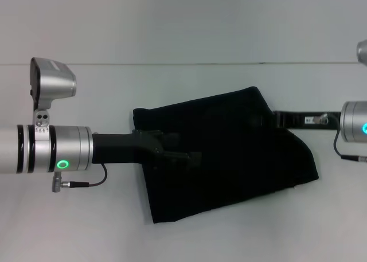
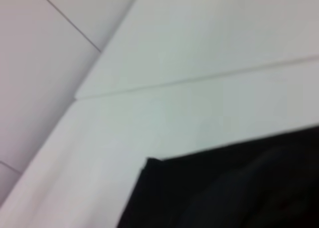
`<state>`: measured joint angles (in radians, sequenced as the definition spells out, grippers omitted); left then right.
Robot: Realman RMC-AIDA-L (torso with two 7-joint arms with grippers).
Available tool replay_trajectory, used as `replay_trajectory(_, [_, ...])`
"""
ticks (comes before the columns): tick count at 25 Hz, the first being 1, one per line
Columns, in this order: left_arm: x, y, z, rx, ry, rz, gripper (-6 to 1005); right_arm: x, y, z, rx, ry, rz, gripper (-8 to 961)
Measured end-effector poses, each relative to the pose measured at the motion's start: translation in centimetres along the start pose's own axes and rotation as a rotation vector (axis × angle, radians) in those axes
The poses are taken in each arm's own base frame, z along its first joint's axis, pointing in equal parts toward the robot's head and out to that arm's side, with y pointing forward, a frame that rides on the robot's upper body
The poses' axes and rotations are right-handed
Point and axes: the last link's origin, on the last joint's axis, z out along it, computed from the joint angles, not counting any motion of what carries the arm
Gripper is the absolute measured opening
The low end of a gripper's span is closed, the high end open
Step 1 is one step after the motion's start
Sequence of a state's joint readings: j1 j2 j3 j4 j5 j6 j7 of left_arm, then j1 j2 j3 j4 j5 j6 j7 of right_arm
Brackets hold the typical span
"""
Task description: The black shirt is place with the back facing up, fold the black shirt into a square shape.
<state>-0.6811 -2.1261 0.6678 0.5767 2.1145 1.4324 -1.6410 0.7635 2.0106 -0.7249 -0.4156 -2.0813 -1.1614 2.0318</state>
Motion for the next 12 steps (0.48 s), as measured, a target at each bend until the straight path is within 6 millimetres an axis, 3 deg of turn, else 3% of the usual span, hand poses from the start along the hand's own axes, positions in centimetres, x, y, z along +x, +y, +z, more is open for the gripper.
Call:
replay_trajectory(7, [0.1, 0.0, -0.1, 0.001, 0.005, -0.006, 949, -2.5, 1.0, -1.0, -0.027, -0.04, -0.049, 57])
replay_trajectory(12, [0.1, -0.1, -0.2, 0.001, 0.007, -0.024, 949, -3.3, 0.3, -2.1, 0.0, -0.043, -0.053, 58])
